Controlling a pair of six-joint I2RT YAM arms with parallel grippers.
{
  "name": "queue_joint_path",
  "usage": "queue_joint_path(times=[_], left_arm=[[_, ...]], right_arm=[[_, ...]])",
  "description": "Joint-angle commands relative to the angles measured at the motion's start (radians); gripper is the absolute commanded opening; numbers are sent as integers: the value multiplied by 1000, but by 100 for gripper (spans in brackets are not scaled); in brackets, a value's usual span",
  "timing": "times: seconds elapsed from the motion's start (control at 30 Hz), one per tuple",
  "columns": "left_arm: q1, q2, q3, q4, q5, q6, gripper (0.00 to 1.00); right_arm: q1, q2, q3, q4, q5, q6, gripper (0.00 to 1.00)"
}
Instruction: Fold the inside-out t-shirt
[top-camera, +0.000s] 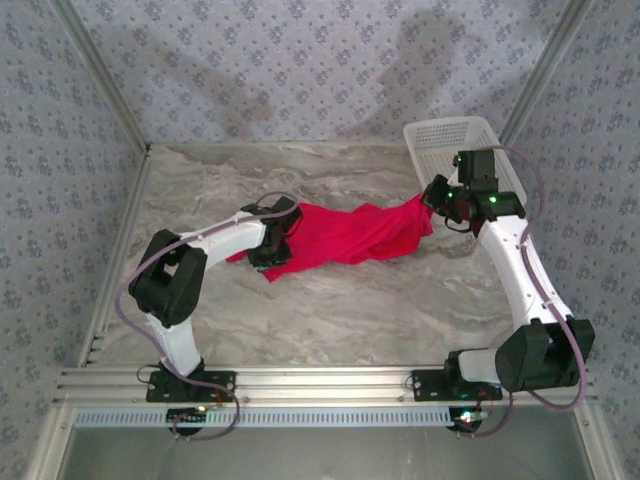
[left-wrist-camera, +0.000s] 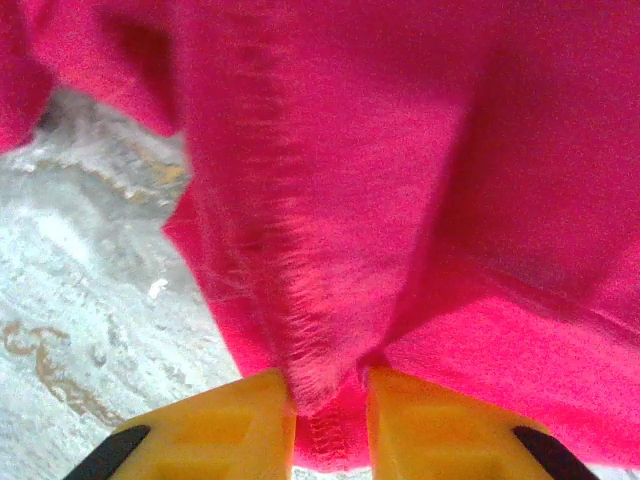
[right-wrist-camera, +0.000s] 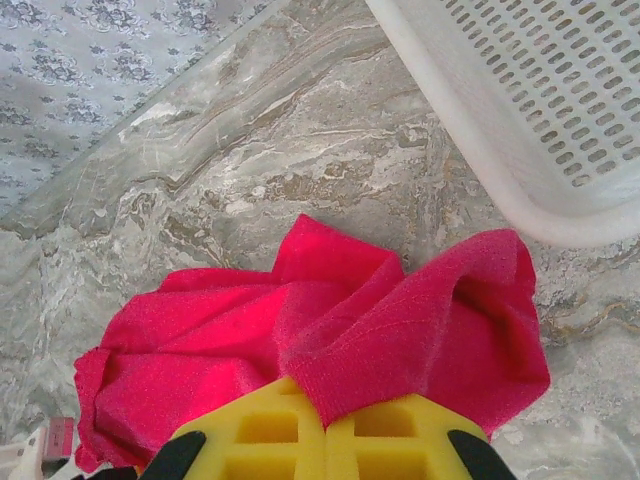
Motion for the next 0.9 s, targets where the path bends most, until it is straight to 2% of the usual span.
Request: queue_joint_path(times=[0.0, 0.03, 0.43, 0.47, 0.57, 0.63, 0.7, 0.87], left_arm=[[31, -22, -35, -46, -26, 23, 5], [38, -31, -38, -50, -26, 29, 0], [38, -130, -8, -105, -92, 62, 0], [28, -135, -8, -102, -105, 63, 7], [2, -126, -3, -94, -110, 65, 41], [-11, -107, 13, -103, -113, 55, 55], [-18, -84, 28, -106, -114, 45, 60], [-19, -10, 69, -106, -110, 26, 61]], right_arm=[[-8, -12, 1, 2, -18, -19, 0], [-10, -13, 2, 6, -17, -21, 0], [-10, -19, 13, 5, -25, -14, 0], [-10, -18, 13, 5, -25, -14, 0], [-8, -17, 13, 7, -27, -11, 0], [-7, -14, 12, 10, -30, -9, 0], [-5, -13, 14, 10, -31, -9, 0], [-1, -11, 12, 10, -31, -11, 0]])
